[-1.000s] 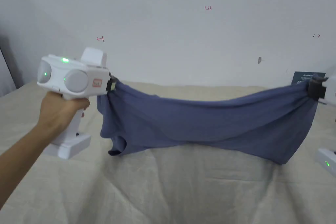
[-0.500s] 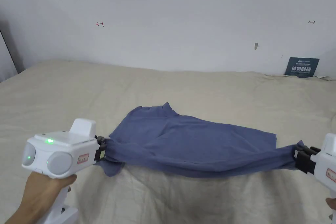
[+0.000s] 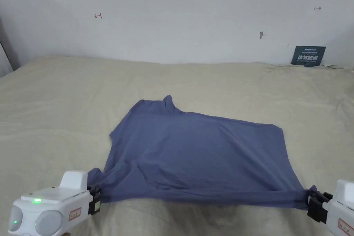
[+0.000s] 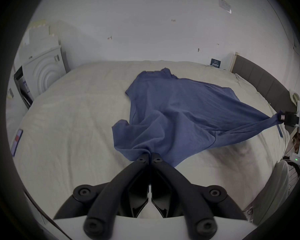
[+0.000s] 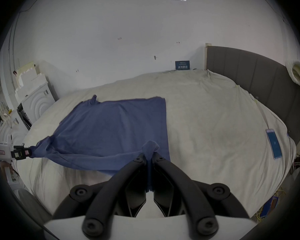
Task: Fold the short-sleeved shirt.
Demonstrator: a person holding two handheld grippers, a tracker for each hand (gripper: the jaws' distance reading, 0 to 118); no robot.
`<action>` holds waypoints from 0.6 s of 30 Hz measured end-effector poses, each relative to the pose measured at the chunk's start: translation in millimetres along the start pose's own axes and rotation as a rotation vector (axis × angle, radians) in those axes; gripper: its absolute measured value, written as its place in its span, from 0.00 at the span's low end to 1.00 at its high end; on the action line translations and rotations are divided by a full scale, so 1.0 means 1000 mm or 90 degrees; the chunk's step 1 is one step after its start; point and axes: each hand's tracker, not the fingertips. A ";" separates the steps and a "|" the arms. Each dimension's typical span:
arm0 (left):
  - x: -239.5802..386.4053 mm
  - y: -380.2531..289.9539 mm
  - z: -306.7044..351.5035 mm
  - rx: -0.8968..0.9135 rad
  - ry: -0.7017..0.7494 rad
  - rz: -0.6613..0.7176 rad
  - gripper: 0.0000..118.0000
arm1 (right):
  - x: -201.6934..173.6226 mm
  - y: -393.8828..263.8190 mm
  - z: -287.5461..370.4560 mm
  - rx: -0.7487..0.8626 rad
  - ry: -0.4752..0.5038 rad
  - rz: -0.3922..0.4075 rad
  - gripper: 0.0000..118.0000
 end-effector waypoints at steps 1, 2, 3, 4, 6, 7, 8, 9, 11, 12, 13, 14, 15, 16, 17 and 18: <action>0.000 -0.004 0.002 -0.005 0.000 -0.002 0.00 | 0.003 -0.005 0.001 -0.007 0.001 -0.003 0.02; 0.001 -0.010 0.006 -0.009 0.001 -0.006 0.00 | 0.006 -0.010 0.004 -0.016 -0.001 -0.009 0.02; 0.001 -0.015 0.010 -0.012 0.001 -0.007 0.00 | 0.009 -0.014 0.007 -0.017 0.001 -0.009 0.02; 0.000 -0.019 0.014 -0.017 -0.002 -0.005 0.00 | 0.010 -0.020 0.010 -0.024 0.001 -0.008 0.02; 0.000 -0.028 0.022 -0.022 -0.005 0.004 0.00 | 0.014 -0.030 0.016 -0.037 -0.001 -0.005 0.02; 0.001 -0.033 0.025 -0.025 -0.005 0.005 0.00 | 0.016 -0.034 0.019 -0.044 -0.002 -0.006 0.02; 0.001 -0.037 0.029 -0.028 -0.005 0.006 0.00 | 0.012 -0.040 0.025 -0.048 -0.001 -0.010 0.02; 0.002 -0.042 0.032 -0.032 -0.005 0.007 0.00 | 0.012 -0.045 0.029 -0.055 -0.002 -0.013 0.02; 0.003 -0.051 0.039 -0.043 -0.002 0.007 0.00 | 0.014 -0.054 0.034 -0.064 -0.004 -0.012 0.02; 0.004 -0.055 0.041 -0.048 0.000 0.005 0.00 | 0.010 -0.060 0.039 -0.072 -0.007 -0.010 0.02; 0.004 -0.059 0.042 -0.051 0.000 0.004 0.00 | 0.009 -0.064 0.041 -0.077 -0.009 -0.009 0.02; 0.004 -0.064 0.044 -0.059 0.001 0.001 0.00 | 0.010 -0.068 0.042 -0.086 -0.009 -0.011 0.02; 0.004 -0.068 0.044 -0.065 0.003 0.000 0.00 | 0.011 -0.073 0.043 -0.093 -0.011 -0.018 0.02; 0.004 -0.070 0.044 -0.069 0.003 0.002 0.00 | 0.011 -0.076 0.043 -0.102 -0.014 -0.023 0.02; 0.003 -0.073 0.042 -0.077 0.002 0.006 0.00 | 0.011 -0.080 0.043 -0.109 -0.014 -0.028 0.02; 0.004 -0.074 0.041 -0.082 0.005 0.010 0.00 | 0.011 -0.083 0.040 -0.117 -0.019 -0.032 0.02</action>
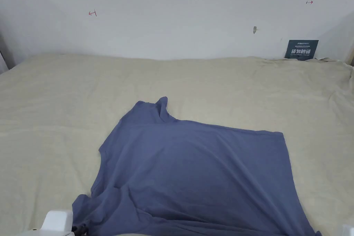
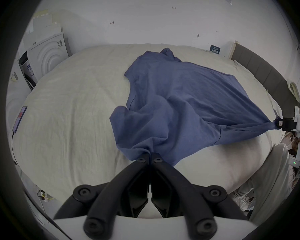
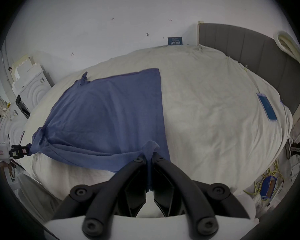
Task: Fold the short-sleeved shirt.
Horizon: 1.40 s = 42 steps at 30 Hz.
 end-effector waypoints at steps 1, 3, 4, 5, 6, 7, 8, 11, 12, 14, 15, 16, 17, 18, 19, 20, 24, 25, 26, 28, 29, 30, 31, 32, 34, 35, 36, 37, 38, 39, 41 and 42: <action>0.000 -0.001 -0.002 -0.004 0.002 0.004 0.00 | 0.000 -0.001 -0.004 -0.011 -0.007 -0.002 0.02; 0.002 -0.001 -0.008 -0.015 0.005 0.002 0.00 | -0.001 -0.004 -0.011 -0.027 -0.014 -0.005 0.02; 0.001 -0.001 -0.012 -0.022 0.007 0.001 0.00 | -0.002 -0.005 -0.015 -0.035 -0.018 -0.005 0.02; 0.001 -0.001 -0.016 -0.031 0.010 0.004 0.00 | -0.003 -0.005 -0.021 -0.051 -0.024 -0.003 0.02; 0.001 -0.001 -0.021 -0.040 0.010 0.008 0.00 | -0.001 -0.006 -0.027 -0.060 -0.030 -0.010 0.02; 0.000 -0.002 -0.024 -0.045 0.010 0.011 0.00 | 0.000 -0.007 -0.033 -0.077 -0.032 -0.010 0.02; -0.001 -0.004 -0.029 -0.057 0.014 0.016 0.00 | 0.000 -0.008 -0.038 -0.090 -0.035 -0.011 0.02; 0.000 -0.007 -0.035 -0.072 0.012 0.027 0.01 | -0.002 -0.014 -0.047 -0.109 -0.043 -0.010 0.02; 0.001 -0.007 -0.035 -0.073 0.013 0.032 0.04 | -0.002 -0.015 -0.048 -0.115 -0.040 -0.015 0.02; 0.002 -0.006 -0.034 -0.075 0.013 0.038 0.15 | -0.006 -0.014 -0.042 -0.110 -0.042 -0.019 0.04; 0.003 -0.005 -0.033 -0.077 0.012 0.041 0.25 | -0.006 -0.012 -0.040 -0.111 -0.041 -0.020 0.10; 0.002 -0.004 -0.031 -0.077 0.008 0.044 0.25 | -0.007 -0.011 -0.039 -0.110 -0.041 -0.021 0.10; 0.003 -0.004 -0.028 -0.075 0.004 0.046 0.29 | -0.008 -0.010 -0.036 -0.111 -0.043 -0.021 0.12; 0.004 -0.003 -0.026 -0.073 0.005 0.050 0.37 | -0.008 -0.009 -0.032 -0.110 -0.042 -0.021 0.17; 0.005 -0.001 -0.024 -0.073 0.008 0.052 0.54 | -0.009 -0.008 -0.029 -0.105 -0.037 -0.021 0.29; 0.005 0.001 -0.022 -0.073 0.007 0.056 0.70 | -0.010 -0.007 -0.025 -0.101 -0.034 -0.022 0.42; 0.007 0.014 -0.003 -0.028 -0.003 0.073 0.98 | -0.015 0.003 -0.001 -0.037 -0.022 -0.015 0.80; 0.008 0.019 0.001 -0.019 -0.005 0.071 0.98 | -0.017 0.007 0.005 -0.024 -0.022 -0.012 0.80; 0.010 0.024 0.006 -0.009 -0.003 0.068 0.98 | -0.013 0.011 0.007 -0.008 -0.017 -0.003 0.80; 0.013 0.035 0.015 0.018 0.001 0.055 0.98 | -0.017 0.021 0.019 0.024 -0.015 0.008 0.80; 0.014 0.041 0.020 0.036 0.002 0.045 0.98 | -0.019 0.027 0.026 0.041 -0.011 0.009 0.80; 0.016 0.048 0.025 0.054 0.006 0.037 0.98 | -0.021 0.033 0.032 0.062 -0.006 0.013 0.80; 0.018 0.054 0.029 0.070 0.009 0.031 0.98 | -0.023 0.038 0.038 0.081 -0.001 0.015 0.80; 0.019 0.061 0.034 0.090 0.012 0.028 0.98 | -0.026 0.045 0.044 0.101 -0.001 0.022 0.81; 0.022 0.073 0.042 0.127 0.019 0.028 0.98 | -0.033 0.056 0.056 0.142 -0.007 0.040 0.85; 0.023 0.079 0.046 0.147 0.022 0.029 0.98 | -0.036 0.062 0.061 0.161 -0.008 0.047 0.87; 0.025 0.085 0.049 0.161 0.023 0.026 0.98 | -0.039 0.067 0.066 0.177 -0.009 0.052 0.90; 0.027 0.090 0.052 0.180 0.024 0.027 0.98 | -0.041 0.072 0.070 0.195 -0.015 0.061 0.90; 0.028 0.095 0.054 0.200 0.028 0.030 0.97 | -0.045 0.076 0.073 0.216 -0.021 0.070 0.90; 0.030 0.100 0.055 0.216 0.033 0.028 0.97 | -0.049 0.080 0.077 0.232 -0.030 0.079 0.90; 0.033 0.106 0.056 0.248 0.044 0.022 0.97 | -0.054 0.085 0.081 0.262 -0.037 0.085 0.90; 0.036 0.109 0.057 0.262 0.047 0.017 0.96 | -0.053 0.087 0.081 0.277 -0.039 0.088 0.89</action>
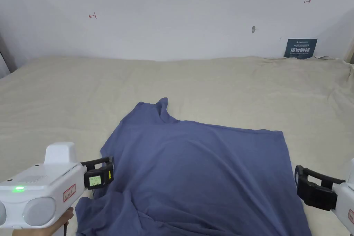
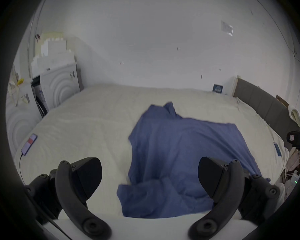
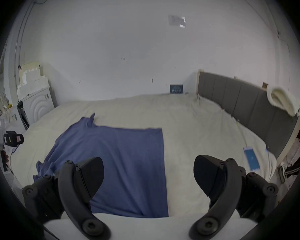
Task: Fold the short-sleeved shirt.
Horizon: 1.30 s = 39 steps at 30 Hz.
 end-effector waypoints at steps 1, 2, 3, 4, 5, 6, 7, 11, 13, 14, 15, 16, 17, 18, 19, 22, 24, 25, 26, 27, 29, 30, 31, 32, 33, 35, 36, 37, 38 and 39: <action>0.002 0.001 0.000 0.015 0.001 -0.002 0.94 | 0.000 0.002 0.000 0.010 -0.002 0.001 0.89; 0.005 0.002 0.000 0.035 0.002 -0.006 0.91 | -0.001 0.003 0.001 0.021 0.000 -0.002 0.87; 0.007 0.002 0.000 0.044 -0.001 -0.007 0.86 | -0.002 0.004 0.002 0.029 0.002 -0.009 0.83; 0.009 0.002 0.001 0.061 -0.004 -0.010 0.86 | -0.006 0.006 0.004 0.037 0.000 -0.008 0.81; 0.011 0.001 0.002 0.076 -0.004 -0.010 0.84 | -0.008 0.006 0.005 0.049 0.000 -0.009 0.79; 0.014 0.000 0.003 0.086 -0.009 -0.011 0.81 | -0.010 0.007 0.006 0.057 -0.004 -0.002 0.73; 0.016 -0.001 0.003 0.090 -0.009 -0.011 0.74 | -0.012 0.007 0.007 0.066 -0.007 0.005 0.63; 0.022 -0.004 0.005 0.111 -0.028 -0.012 0.36 | -0.015 0.004 0.009 0.088 -0.001 -0.011 0.24; 0.025 -0.005 0.004 0.113 -0.031 -0.010 0.19 | -0.019 0.002 0.009 0.105 -0.018 0.007 0.02; 0.025 -0.006 0.005 0.113 -0.033 -0.010 0.16 | -0.020 0.002 0.010 0.111 -0.017 0.012 0.02; 0.026 -0.007 0.005 0.114 -0.038 -0.009 0.10 | -0.019 0.001 0.010 0.115 -0.010 0.010 0.01; 0.026 -0.009 0.006 0.116 -0.038 -0.008 0.01 | -0.020 0.000 0.011 0.116 -0.009 0.007 0.00; 0.027 -0.010 0.006 0.115 -0.035 -0.009 0.00 | -0.021 -0.001 0.011 0.120 -0.007 0.003 0.00; 0.026 -0.010 0.006 0.115 -0.035 -0.010 0.00 | -0.022 -0.001 0.012 0.123 -0.011 0.009 0.00; 0.026 -0.010 0.006 0.112 -0.040 -0.017 0.00 | -0.023 -0.002 0.012 0.126 -0.015 0.015 0.00; 0.025 -0.011 0.007 0.108 -0.038 -0.021 0.00 | -0.026 0.000 0.014 0.131 -0.018 0.018 0.00; 0.023 -0.011 0.007 0.103 -0.036 -0.026 0.00 | -0.027 0.001 0.015 0.132 -0.018 0.020 0.00; 0.021 -0.011 0.007 0.099 -0.035 -0.030 0.00 | -0.027 0.001 0.015 0.132 -0.018 0.020 0.00; 0.020 -0.009 0.006 0.085 -0.033 -0.031 0.00 | -0.026 0.002 0.014 0.131 -0.018 0.021 0.00; 0.018 -0.008 0.004 0.055 -0.030 -0.030 0.00 | -0.026 0.002 0.014 0.131 -0.017 0.020 0.00; 0.010 -0.008 -0.003 -0.011 -0.042 -0.020 0.00 | -0.026 0.003 0.014 0.128 -0.017 0.021 0.00; 0.007 -0.008 -0.007 -0.041 -0.038 -0.013 0.00 | -0.025 0.003 0.013 0.126 -0.016 0.021 0.00; 0.003 -0.010 -0.011 -0.072 -0.039 -0.009 0.00 | -0.025 0.003 0.013 0.124 -0.015 0.021 0.00; -0.001 -0.014 -0.016 -0.099 -0.044 -0.007 0.00 | -0.024 0.003 0.012 0.121 -0.014 0.019 0.00; -0.005 -0.019 -0.022 -0.133 -0.045 -0.006 0.00 | -0.024 0.002 0.011 0.118 -0.014 0.018 0.00; -0.011 -0.029 -0.032 -0.193 -0.037 -0.005 0.00 | -0.023 0.001 0.010 0.115 -0.015 0.016 0.00; -0.014 -0.035 -0.037 -0.221 -0.036 -0.003 0.00 | -0.022 0.000 0.009 0.113 -0.016 0.014 0.00; -0.018 -0.041 -0.041 -0.234 -0.038 0.016 0.00 | -0.021 0.000 0.009 0.111 -0.016 0.013 0.00; -0.023 -0.047 -0.045 -0.267 -0.047 0.036 0.00 | -0.020 -0.001 0.008 0.110 -0.016 0.012 0.00; -0.027 -0.054 -0.048 -0.284 -0.052 0.058 0.00 | -0.020 -0.001 0.008 0.108 -0.017 0.012 0.00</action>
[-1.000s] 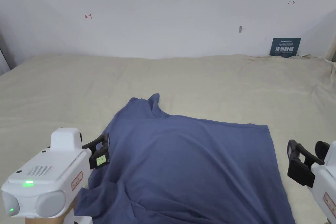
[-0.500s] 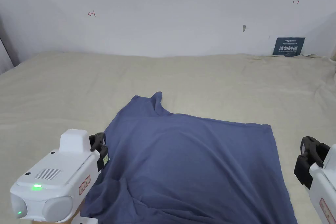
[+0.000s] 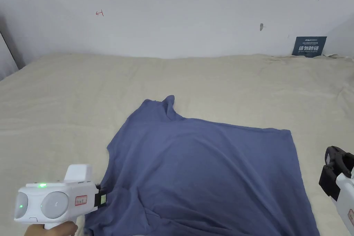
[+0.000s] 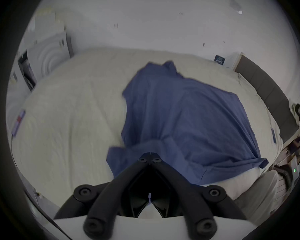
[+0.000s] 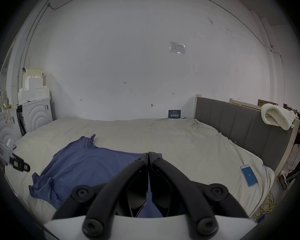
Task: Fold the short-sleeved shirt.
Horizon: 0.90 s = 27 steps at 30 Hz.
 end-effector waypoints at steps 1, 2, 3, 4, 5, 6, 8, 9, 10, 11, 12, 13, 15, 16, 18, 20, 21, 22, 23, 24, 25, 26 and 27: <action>-0.004 -0.004 -0.005 -0.012 -0.004 0.010 0.00 | 0.000 -0.001 0.000 -0.002 -0.001 0.000 0.00; -0.007 -0.008 -0.009 -0.025 0.002 0.014 0.00 | 0.000 -0.001 0.000 -0.004 -0.001 0.000 0.00; -0.010 -0.012 -0.012 -0.026 0.008 0.016 0.00 | 0.001 -0.002 -0.001 -0.007 -0.001 0.000 0.00; -0.013 -0.016 -0.016 -0.043 0.012 0.018 0.00 | 0.001 -0.003 -0.001 -0.009 -0.001 0.001 0.00; -0.015 -0.019 -0.021 -0.065 0.012 0.022 0.01 | 0.001 -0.003 -0.001 -0.012 0.000 0.001 0.00; -0.017 -0.021 -0.024 -0.077 0.009 0.026 0.10 | 0.001 -0.004 -0.002 -0.014 -0.001 0.001 0.00; -0.021 -0.027 -0.028 -0.082 0.012 0.031 0.34 | 0.002 -0.006 -0.002 -0.018 0.000 0.000 0.00; -0.022 -0.028 -0.031 -0.088 0.014 0.032 0.56 | 0.002 -0.006 -0.002 -0.020 0.000 0.000 0.00; -0.022 -0.030 -0.034 -0.095 0.019 0.032 0.69 | 0.002 -0.007 -0.003 -0.022 0.000 -0.002 0.00; -0.022 -0.033 -0.034 -0.101 0.023 0.030 0.79 | 0.002 -0.008 -0.003 -0.025 0.001 -0.003 0.00; -0.022 -0.034 -0.036 -0.106 0.028 0.026 0.83 | 0.002 -0.008 -0.004 -0.028 0.002 -0.004 0.00; -0.022 -0.036 -0.038 -0.108 0.033 0.021 0.83 | 0.002 -0.009 -0.004 -0.030 0.003 -0.008 0.00; -0.022 -0.039 -0.043 -0.112 0.043 0.012 0.83 | 0.003 -0.011 -0.005 -0.037 0.007 -0.011 0.00; -0.022 -0.040 -0.046 -0.116 0.046 0.008 0.83 | 0.003 -0.012 -0.006 -0.043 0.011 -0.012 0.00; -0.023 -0.042 -0.050 -0.126 0.049 0.005 0.82 | 0.004 -0.014 -0.007 -0.049 0.012 -0.009 0.00; -0.023 -0.045 -0.052 -0.132 0.049 0.013 0.71 | 0.004 -0.015 -0.007 -0.054 0.014 -0.008 0.00; -0.022 -0.045 -0.052 -0.134 0.043 0.016 0.55 | 0.005 -0.016 -0.007 -0.055 0.015 -0.009 0.00; -0.021 -0.045 -0.051 -0.131 0.032 0.018 0.45 | 0.005 -0.016 -0.007 -0.057 0.014 -0.010 0.00; -0.021 -0.046 -0.051 -0.130 0.016 0.026 0.40 | 0.006 -0.017 -0.007 -0.058 0.014 -0.010 0.00; -0.018 -0.046 -0.051 -0.132 0.017 0.030 0.34 | 0.006 -0.017 -0.007 -0.059 0.015 -0.011 0.00; -0.015 -0.045 -0.050 -0.132 0.020 0.022 0.34 | 0.006 -0.017 -0.007 -0.061 0.016 -0.013 0.00; -0.012 -0.045 -0.049 -0.128 0.018 0.000 0.31 | 0.006 -0.017 -0.006 -0.061 0.015 -0.014 0.00; -0.010 -0.045 -0.048 -0.120 0.007 -0.004 0.23 | 0.007 -0.018 -0.006 -0.063 0.015 -0.015 0.00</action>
